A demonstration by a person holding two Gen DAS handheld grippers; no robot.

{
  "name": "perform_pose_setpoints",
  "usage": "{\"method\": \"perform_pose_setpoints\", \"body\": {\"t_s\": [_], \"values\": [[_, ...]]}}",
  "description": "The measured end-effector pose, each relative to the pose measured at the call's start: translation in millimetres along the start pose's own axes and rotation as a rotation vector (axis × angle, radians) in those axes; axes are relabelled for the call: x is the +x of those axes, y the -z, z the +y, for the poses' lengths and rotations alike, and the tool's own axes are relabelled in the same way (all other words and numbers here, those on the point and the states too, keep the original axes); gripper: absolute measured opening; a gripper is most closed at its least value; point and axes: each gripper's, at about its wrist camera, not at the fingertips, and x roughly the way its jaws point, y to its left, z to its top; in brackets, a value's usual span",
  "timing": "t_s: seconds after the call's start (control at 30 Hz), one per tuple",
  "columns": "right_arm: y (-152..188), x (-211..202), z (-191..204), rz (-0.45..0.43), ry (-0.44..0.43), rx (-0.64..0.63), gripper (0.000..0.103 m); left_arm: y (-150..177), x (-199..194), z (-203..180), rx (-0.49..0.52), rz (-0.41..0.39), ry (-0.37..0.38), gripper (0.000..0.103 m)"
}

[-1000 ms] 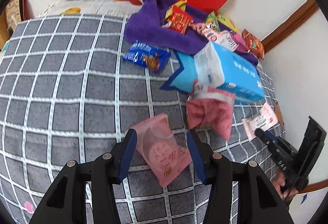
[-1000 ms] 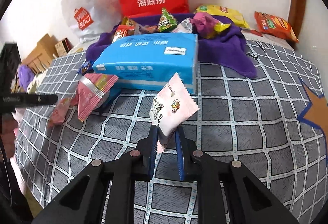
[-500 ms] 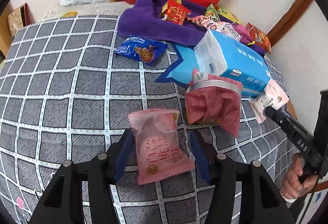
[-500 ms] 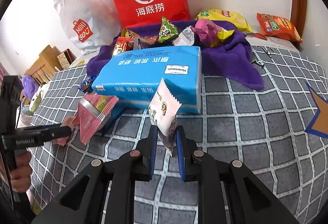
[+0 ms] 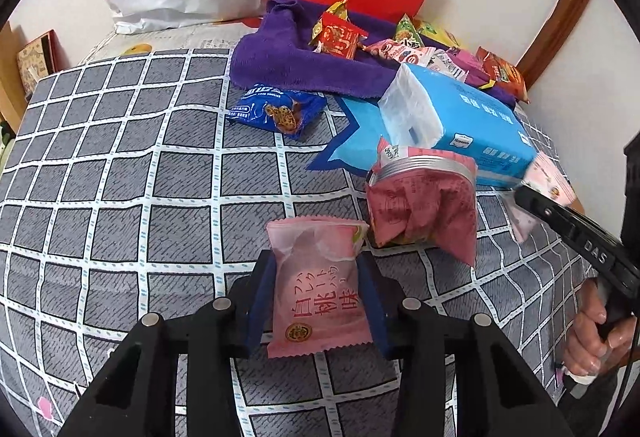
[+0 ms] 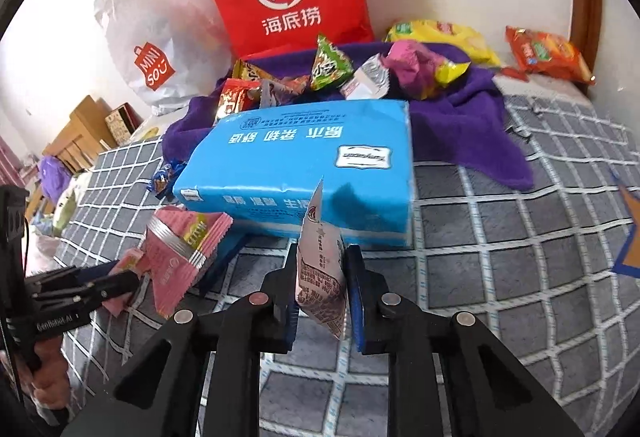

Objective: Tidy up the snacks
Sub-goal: 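Grasp the pink pastry packet with the left tool while the right holds the white packet, then carry the pink pastry in the left tool and white packet in the right over the towel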

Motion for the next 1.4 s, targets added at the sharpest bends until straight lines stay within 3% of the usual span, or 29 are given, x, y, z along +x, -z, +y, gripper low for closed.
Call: {"method": "perform_pose_setpoints", "body": {"t_s": [0.17,0.3,0.6,1.4], "values": [[12,-20,-8,-0.006,0.054,0.000,0.020,-1,-1,1,-0.006,0.000,0.010,0.039],[19,-32,-11,-0.009,0.089,-0.002,0.020,-2,-5,7,-0.040,0.008,0.064,0.039],[21,-46,-5,-0.014,0.105,0.006,0.020,-4,-32,8,-0.034,-0.040,0.086,0.039],[-23,-79,28,-0.113,0.137,-0.057,0.020,-53,-75,-13,-0.003,-0.086,0.183,0.039]]}}
